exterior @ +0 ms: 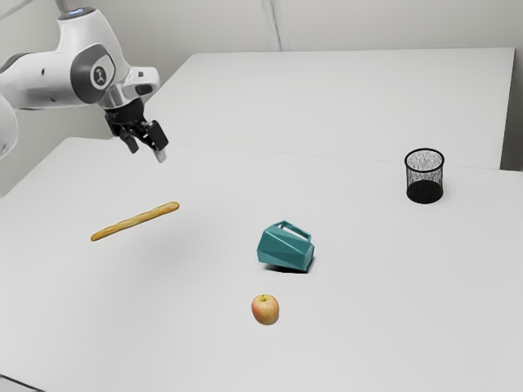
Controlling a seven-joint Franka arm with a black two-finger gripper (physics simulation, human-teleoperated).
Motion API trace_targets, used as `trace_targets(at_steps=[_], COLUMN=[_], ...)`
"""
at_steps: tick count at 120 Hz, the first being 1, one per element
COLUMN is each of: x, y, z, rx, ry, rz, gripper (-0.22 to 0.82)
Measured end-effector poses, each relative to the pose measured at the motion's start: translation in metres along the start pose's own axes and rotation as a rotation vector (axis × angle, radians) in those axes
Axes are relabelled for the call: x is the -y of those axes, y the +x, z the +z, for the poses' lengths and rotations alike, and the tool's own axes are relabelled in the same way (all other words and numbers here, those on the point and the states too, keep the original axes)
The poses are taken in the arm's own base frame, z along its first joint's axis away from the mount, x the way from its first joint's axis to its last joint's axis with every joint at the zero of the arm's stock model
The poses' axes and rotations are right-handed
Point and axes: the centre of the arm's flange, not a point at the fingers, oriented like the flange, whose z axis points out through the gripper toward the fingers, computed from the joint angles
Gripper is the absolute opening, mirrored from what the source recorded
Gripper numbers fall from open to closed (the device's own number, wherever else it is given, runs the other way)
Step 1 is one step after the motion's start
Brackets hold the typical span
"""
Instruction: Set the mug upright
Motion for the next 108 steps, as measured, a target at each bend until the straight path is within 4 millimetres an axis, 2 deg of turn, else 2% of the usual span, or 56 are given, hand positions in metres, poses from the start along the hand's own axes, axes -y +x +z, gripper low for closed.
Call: trace_targets(at_steps=[20, 30, 38, 46, 61, 78, 108], x=[0.002, -0.002, -0.007, -0.026, -0.059, -0.084, -0.102], y=[-0.014, -0.023, -0.021, -0.018, -0.025, -0.023, -0.011], z=[0.005, 0.033, 0.059, 0.082, 0.127, 0.153, 0.192], rx=[-0.006, 0.013, 0.028, 0.043, 0.08, 0.086, 0.061], ry=[-0.059, -0.164, -0.261, -0.357, -0.534, -0.649, -0.778], rz=[-0.036, -0.081, -0.114, -0.122, -0.147, -0.144, -0.139], gripper=[0.6, 0.6, 0.6, 0.6, 0.6, 0.6, 0.6])
